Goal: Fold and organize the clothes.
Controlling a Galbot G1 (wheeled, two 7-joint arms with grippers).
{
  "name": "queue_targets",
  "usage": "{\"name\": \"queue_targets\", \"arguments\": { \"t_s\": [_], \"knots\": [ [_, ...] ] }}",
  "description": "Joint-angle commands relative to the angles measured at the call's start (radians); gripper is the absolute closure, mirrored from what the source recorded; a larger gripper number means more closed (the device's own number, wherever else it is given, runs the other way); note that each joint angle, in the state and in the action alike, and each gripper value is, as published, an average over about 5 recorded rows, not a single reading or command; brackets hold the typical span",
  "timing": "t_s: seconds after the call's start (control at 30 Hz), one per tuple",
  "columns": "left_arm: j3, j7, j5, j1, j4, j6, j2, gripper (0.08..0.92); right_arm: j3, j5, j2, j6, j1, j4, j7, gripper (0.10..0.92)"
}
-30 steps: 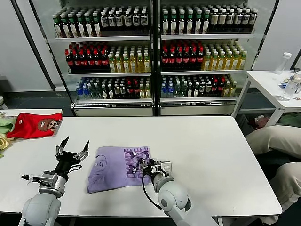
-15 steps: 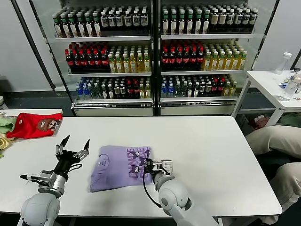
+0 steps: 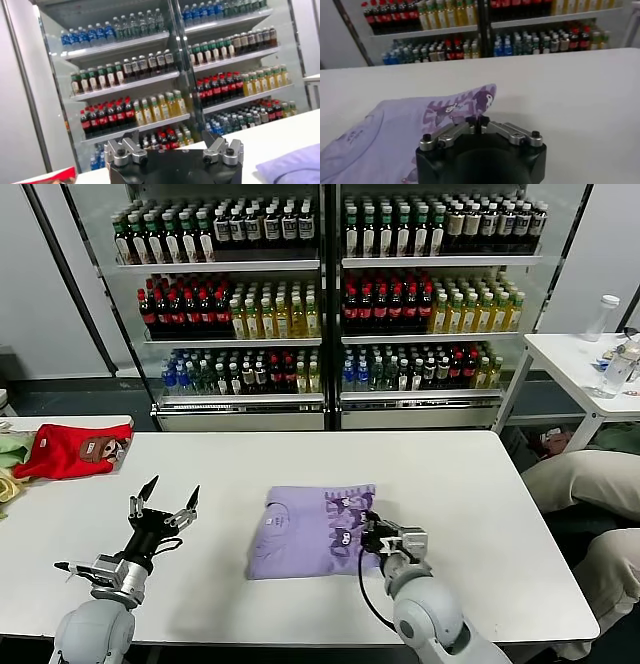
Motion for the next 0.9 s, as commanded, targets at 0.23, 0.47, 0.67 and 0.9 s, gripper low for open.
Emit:
{"name": "queue_targets", "arguments": {
  "t_s": [0.23, 0.47, 0.67, 0.9],
  "knots": [
    [0.011, 0.017, 0.070, -0.008, 0.028, -0.093, -0.035, 0.177, 0.171, -0.302, -0.082, 0.129, -0.145, 0.099, -0.227, 0.654],
    [0.015, -0.012, 0.065, -0.030, 0.043, -0.088, -0.050, 0.177, 0.260, -0.376, -0.089, 0.218, -0.117, 0.038, -0.269, 0.446],
    [0.007, 0.064, 0.056, -0.057, 0.082, -0.128, -0.069, 0.177, 0.285, -0.465, -0.075, 0.258, -0.085, -0.030, -0.285, 0.276],
    [0.001, 0.054, 0.068, -0.063, 0.090, -0.138, -0.079, 0.177, 0.290, -0.486, -0.073, 0.259, -0.082, -0.051, -0.286, 0.204]
  ]
}}
